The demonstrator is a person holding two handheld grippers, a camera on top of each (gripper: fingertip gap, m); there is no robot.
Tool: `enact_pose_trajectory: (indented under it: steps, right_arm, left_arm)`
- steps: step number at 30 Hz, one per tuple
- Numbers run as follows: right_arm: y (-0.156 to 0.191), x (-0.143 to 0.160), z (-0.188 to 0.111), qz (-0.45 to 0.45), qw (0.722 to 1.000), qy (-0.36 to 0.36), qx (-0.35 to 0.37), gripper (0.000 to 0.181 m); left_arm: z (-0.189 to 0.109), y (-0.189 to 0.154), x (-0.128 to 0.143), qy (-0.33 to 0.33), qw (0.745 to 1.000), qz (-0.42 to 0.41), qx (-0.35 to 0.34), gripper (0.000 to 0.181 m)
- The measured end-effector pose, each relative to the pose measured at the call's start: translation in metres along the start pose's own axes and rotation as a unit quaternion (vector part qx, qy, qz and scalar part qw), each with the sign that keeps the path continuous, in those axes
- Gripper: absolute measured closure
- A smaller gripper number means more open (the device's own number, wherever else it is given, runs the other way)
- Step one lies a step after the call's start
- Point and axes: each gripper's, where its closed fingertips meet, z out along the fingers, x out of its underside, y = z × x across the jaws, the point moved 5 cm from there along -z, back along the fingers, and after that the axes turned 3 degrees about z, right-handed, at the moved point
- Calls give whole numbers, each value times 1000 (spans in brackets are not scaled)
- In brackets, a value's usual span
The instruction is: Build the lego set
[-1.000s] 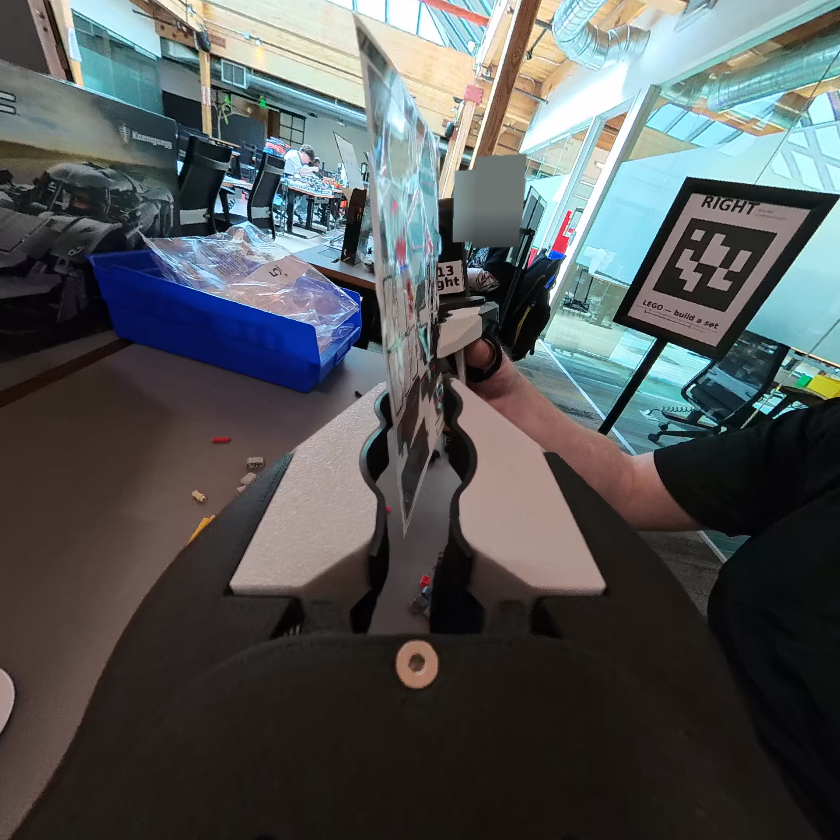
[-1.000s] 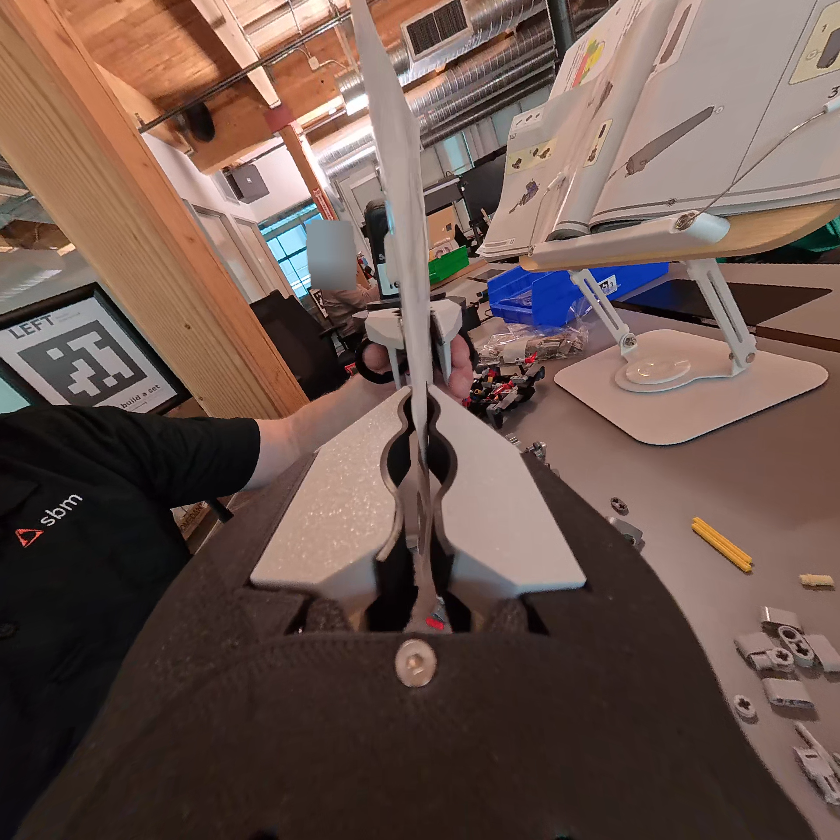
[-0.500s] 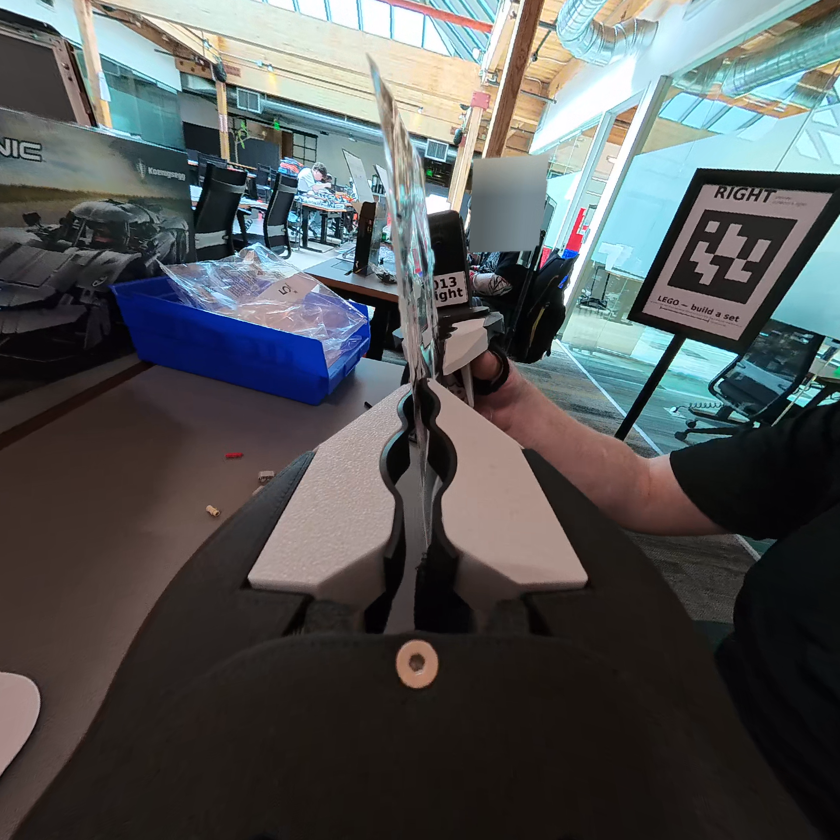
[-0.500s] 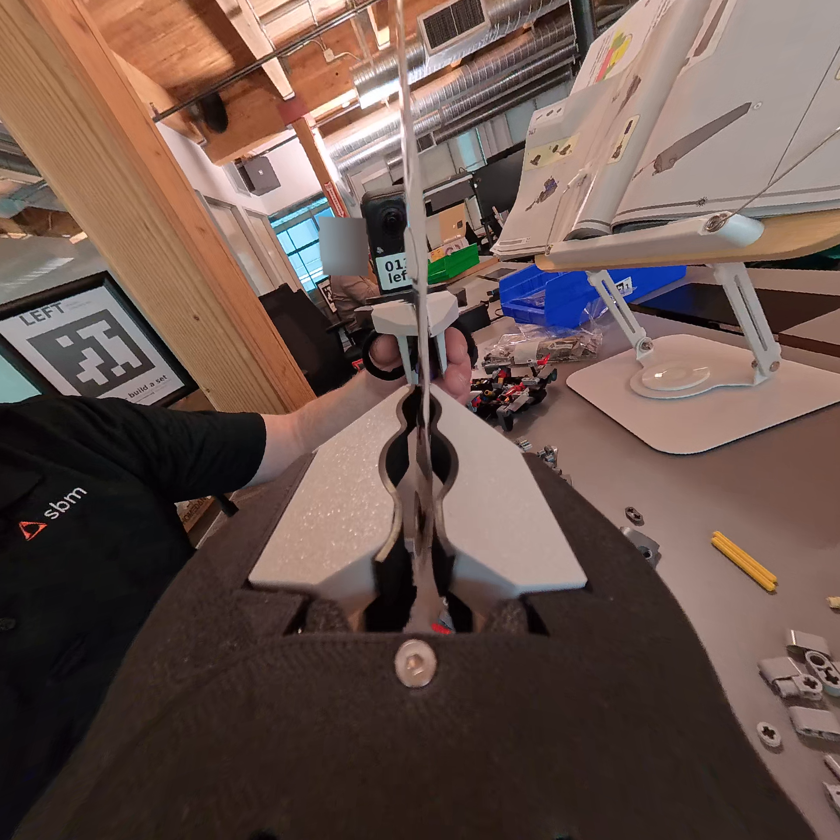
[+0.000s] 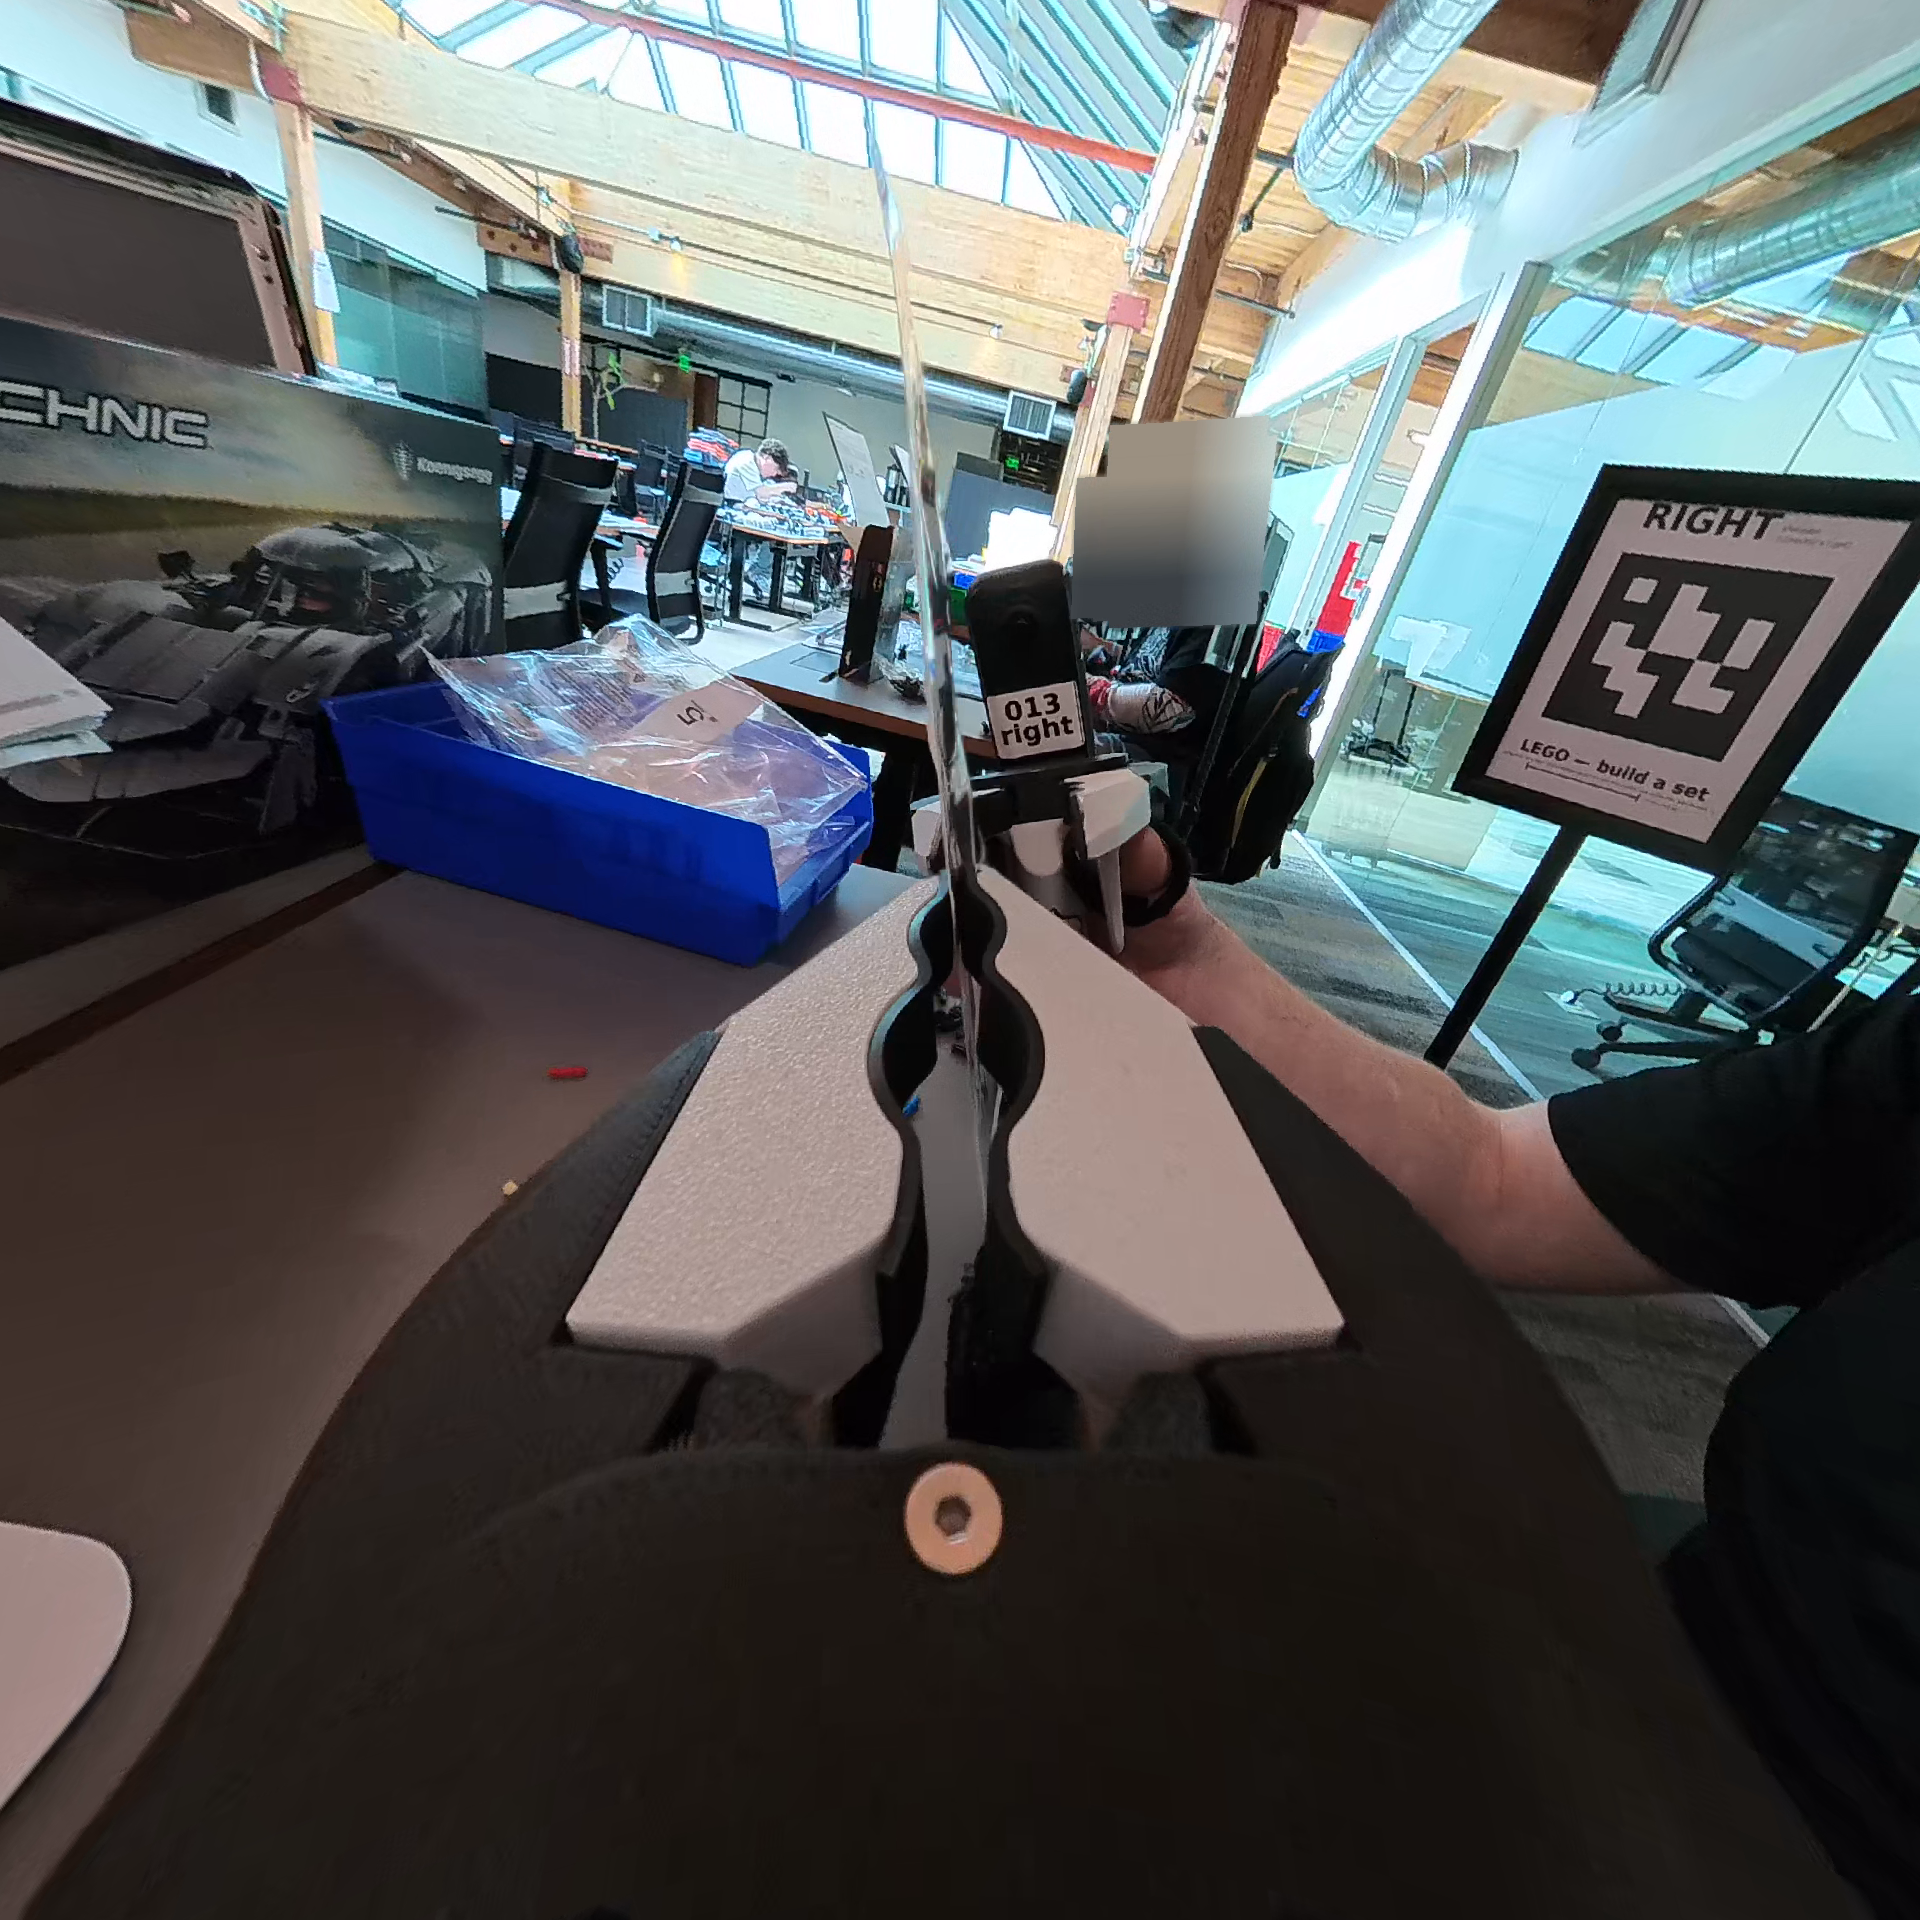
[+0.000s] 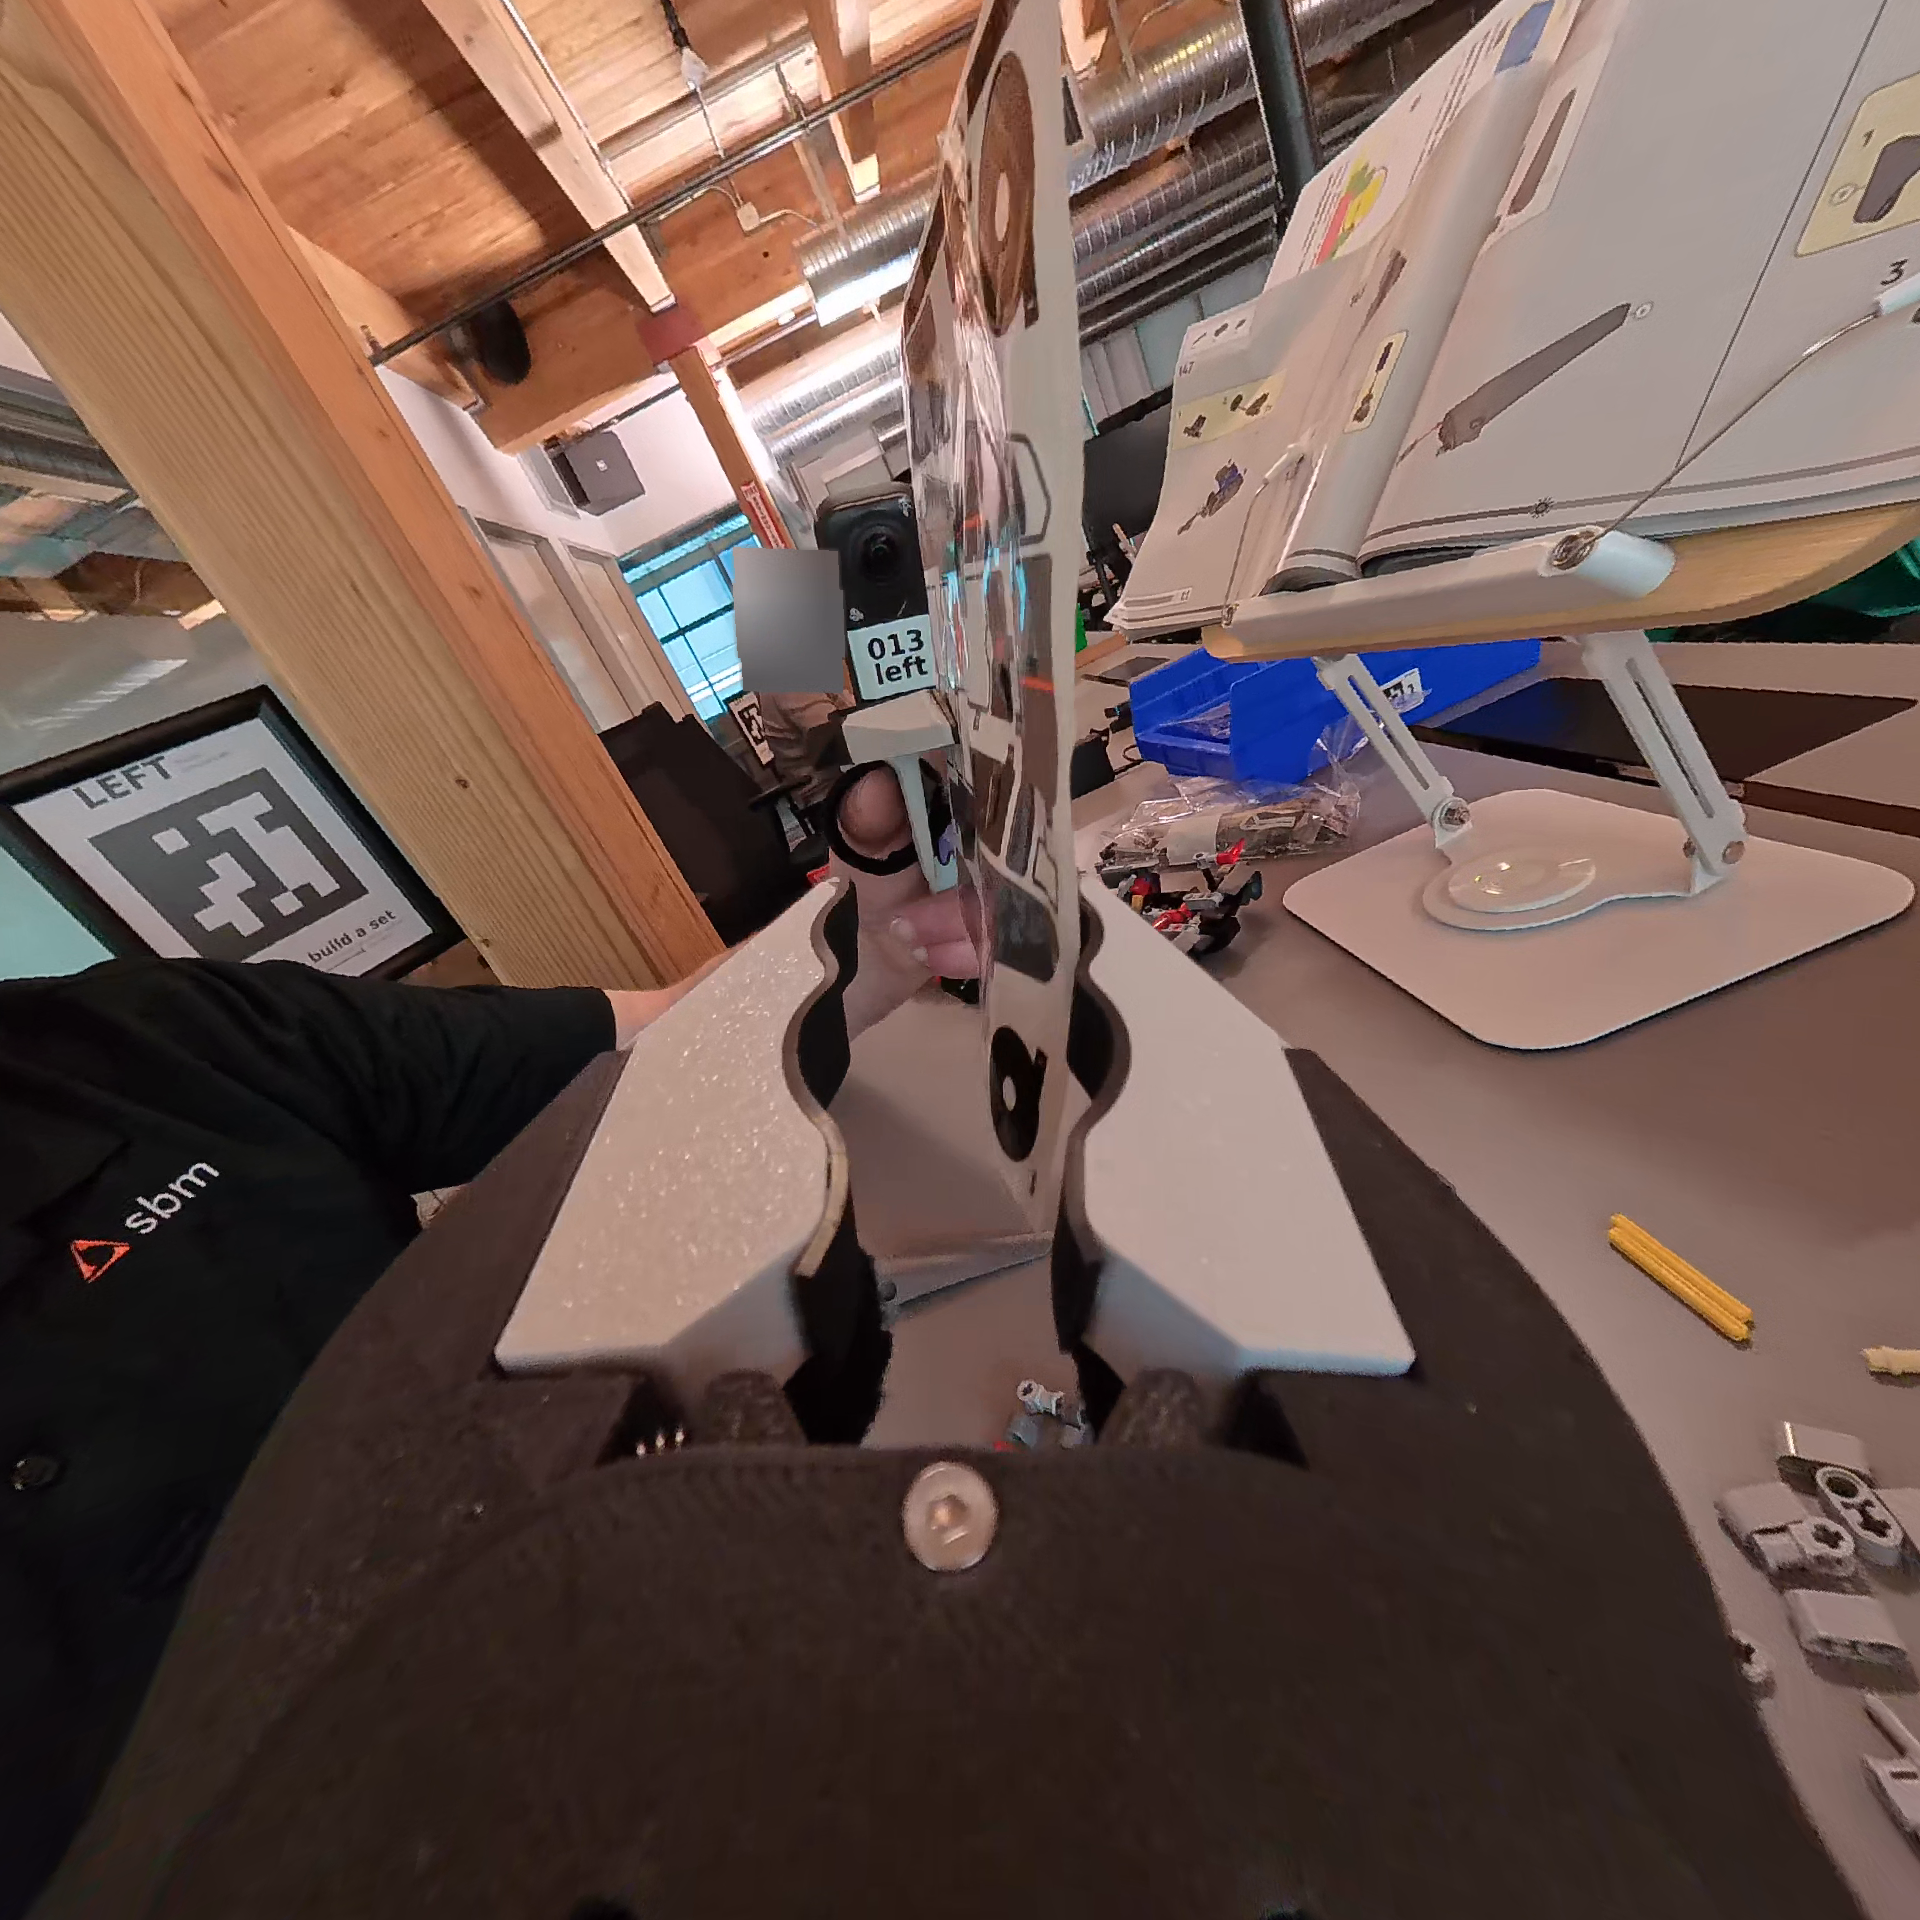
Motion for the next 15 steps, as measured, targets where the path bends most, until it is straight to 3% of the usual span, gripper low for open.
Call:
enact_pose_trajectory:
  steps: [10,15]
  right_arm:
    - [-3,-4,-9,0,1000,-10,6,146]
    - [1,-4,-6,-13,1000,-20,1,159]
  left_arm:
    - [-7,2,-11,-27,1000,-3,-7,181]
    - [-7,1,-13,-30,1000,-10,-1,181]
